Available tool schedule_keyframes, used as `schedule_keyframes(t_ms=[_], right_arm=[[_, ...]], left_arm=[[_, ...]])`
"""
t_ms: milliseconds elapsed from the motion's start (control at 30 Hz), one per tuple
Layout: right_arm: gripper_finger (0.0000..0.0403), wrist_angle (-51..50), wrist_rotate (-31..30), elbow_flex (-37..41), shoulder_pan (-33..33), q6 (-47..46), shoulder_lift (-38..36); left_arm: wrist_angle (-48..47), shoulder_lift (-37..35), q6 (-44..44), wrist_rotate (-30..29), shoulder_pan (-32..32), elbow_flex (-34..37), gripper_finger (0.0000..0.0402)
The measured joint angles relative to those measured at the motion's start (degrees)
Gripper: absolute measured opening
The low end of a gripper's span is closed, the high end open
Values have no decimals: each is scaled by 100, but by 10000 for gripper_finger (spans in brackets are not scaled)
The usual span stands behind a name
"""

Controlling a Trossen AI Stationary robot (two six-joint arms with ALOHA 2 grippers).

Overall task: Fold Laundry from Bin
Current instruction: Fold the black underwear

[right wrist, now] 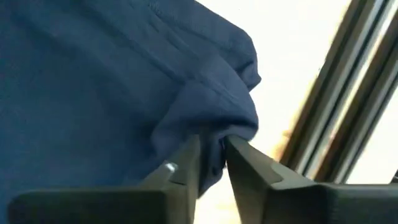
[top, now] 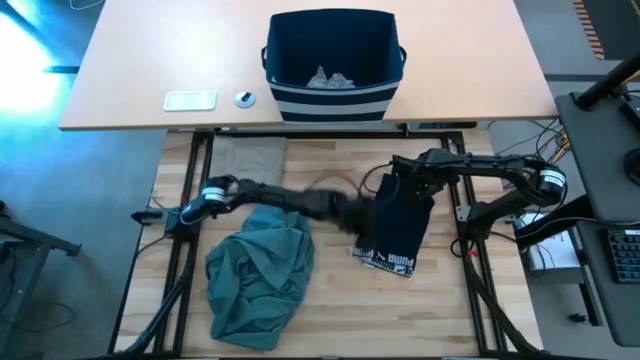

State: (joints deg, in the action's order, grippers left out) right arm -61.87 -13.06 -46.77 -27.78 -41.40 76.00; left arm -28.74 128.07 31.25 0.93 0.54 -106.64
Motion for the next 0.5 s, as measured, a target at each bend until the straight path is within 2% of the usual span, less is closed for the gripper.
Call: schedule_keyframes(t_ms=[133, 267, 400, 500], right_arm=[[132, -410, -215, -327, 23, -57, -231], [174, -979, -602, -783, 130, -172, -486], [190, -925, -161, -908, 228, 0, -743], [191, -896, 365, -720, 267, 122, -898]], left_arm=[[515, 179, -429, -48, 490, -368, 215], [892, 807, -868, -25, 652, -756, 215], [709, 1578, -888, 227, 619, -1665, 212], [-424, 2210, -821, 172, 525, -2571, 200]])
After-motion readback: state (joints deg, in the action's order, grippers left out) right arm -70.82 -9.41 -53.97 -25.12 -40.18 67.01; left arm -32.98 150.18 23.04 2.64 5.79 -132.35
